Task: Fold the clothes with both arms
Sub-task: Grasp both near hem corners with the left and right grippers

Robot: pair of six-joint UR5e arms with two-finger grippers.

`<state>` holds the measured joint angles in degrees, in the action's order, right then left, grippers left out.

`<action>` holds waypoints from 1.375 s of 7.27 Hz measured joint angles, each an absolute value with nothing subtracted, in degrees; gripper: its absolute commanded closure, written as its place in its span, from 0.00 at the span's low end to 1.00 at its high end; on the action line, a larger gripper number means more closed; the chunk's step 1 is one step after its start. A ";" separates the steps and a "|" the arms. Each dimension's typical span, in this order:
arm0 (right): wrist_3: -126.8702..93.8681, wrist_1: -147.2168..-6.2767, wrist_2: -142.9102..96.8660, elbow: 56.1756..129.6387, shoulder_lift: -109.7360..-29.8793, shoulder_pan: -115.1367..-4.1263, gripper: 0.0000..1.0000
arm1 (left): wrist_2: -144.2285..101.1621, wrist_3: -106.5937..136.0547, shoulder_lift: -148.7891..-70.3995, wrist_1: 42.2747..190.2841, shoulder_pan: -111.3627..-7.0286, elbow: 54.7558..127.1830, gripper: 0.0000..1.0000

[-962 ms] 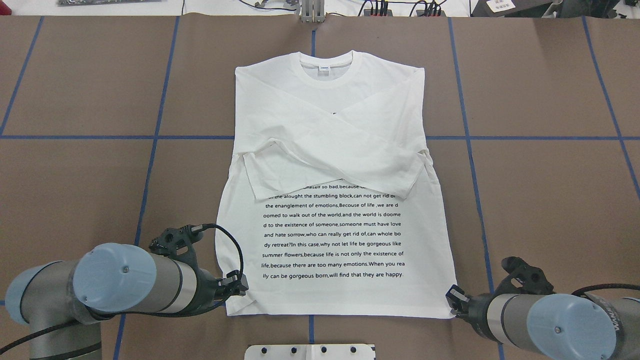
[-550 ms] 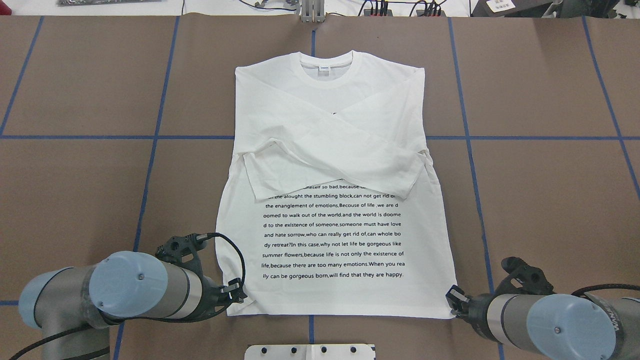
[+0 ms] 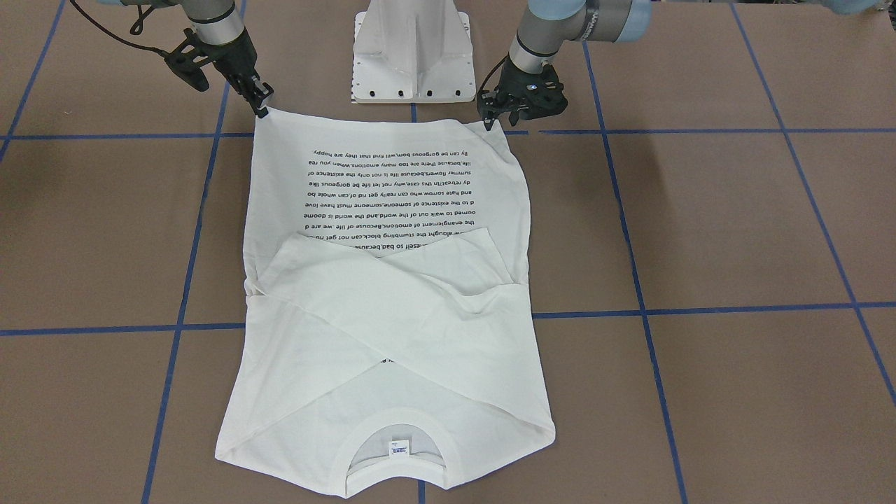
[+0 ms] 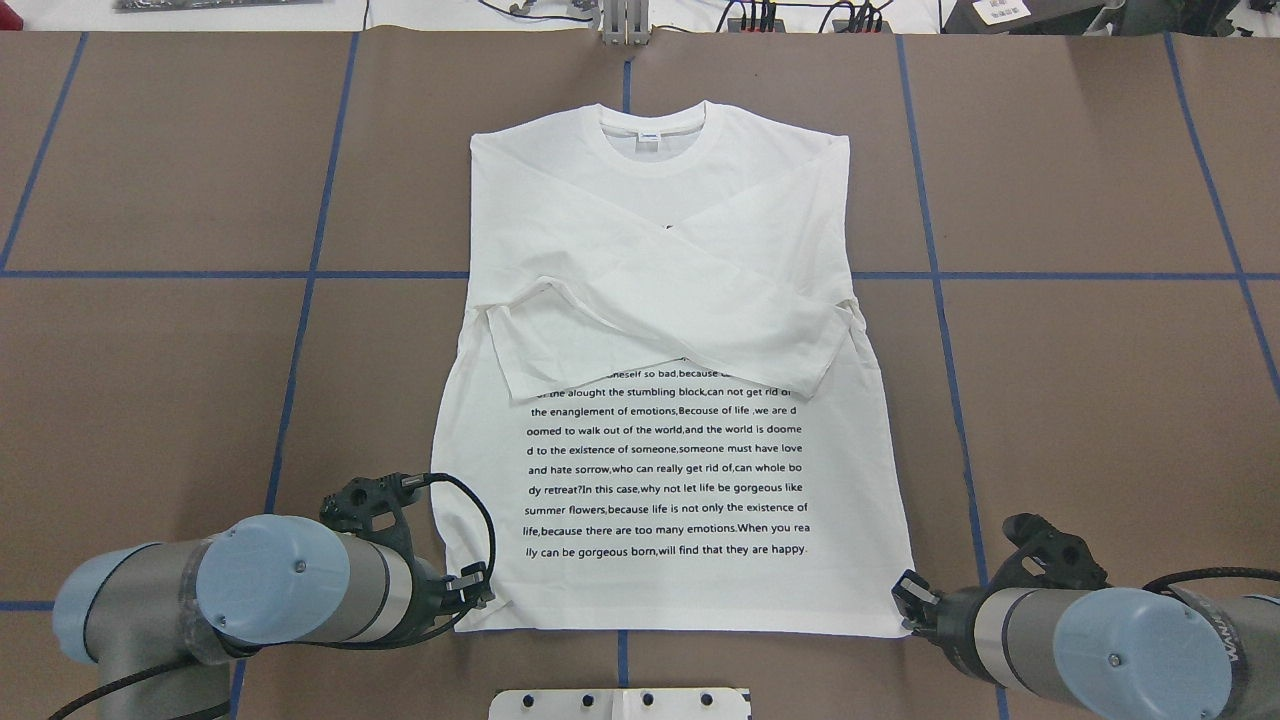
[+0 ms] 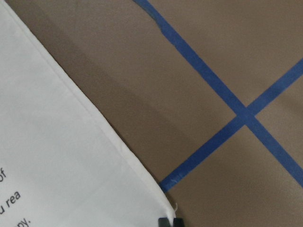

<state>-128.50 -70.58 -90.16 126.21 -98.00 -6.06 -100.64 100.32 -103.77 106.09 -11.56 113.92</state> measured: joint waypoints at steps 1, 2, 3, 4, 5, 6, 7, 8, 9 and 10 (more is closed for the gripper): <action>-128.49 -70.58 -90.12 126.21 -98.00 -6.06 1.00 | -100.53 100.01 -104.31 105.41 -11.44 113.88 0.44; -128.50 -70.58 -90.10 126.21 -98.00 -6.06 1.00 | -100.44 99.62 -104.89 104.62 -11.27 113.85 0.45; -128.50 -70.58 -90.09 126.21 -98.00 -6.06 1.00 | -100.29 99.10 -105.19 104.09 -11.09 113.73 0.47; -128.50 -70.58 -90.09 126.21 -98.00 -6.06 1.00 | -100.14 98.67 -105.32 103.84 -10.98 113.57 0.50; -128.50 -70.58 -90.11 126.21 -98.00 -6.06 1.00 | -100.06 98.46 -105.38 103.76 -10.94 113.45 0.53; -128.50 -70.58 -90.14 126.21 -98.00 -6.06 1.00 | -100.04 98.39 -105.43 103.73 -10.91 113.42 0.54; -128.50 -70.58 -90.16 126.22 -98.02 -6.06 1.00 | -100.03 98.36 -105.45 103.72 -10.87 113.32 0.54; -128.50 -70.58 -90.17 126.26 -98.04 -6.06 1.00 | -100.00 98.35 -105.49 103.71 -10.84 113.12 0.54; -128.50 -70.58 -90.17 126.27 -98.03 -6.06 1.00 | -99.97 98.35 -105.55 103.71 -10.83 112.81 0.59; -128.50 -70.58 -90.17 126.27 -98.01 -6.06 1.00 | -99.94 98.35 -105.62 103.71 -10.82 112.55 0.71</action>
<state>-128.50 -70.58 -90.17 126.27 -98.01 -6.06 -99.94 98.35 -105.62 103.71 -10.82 112.55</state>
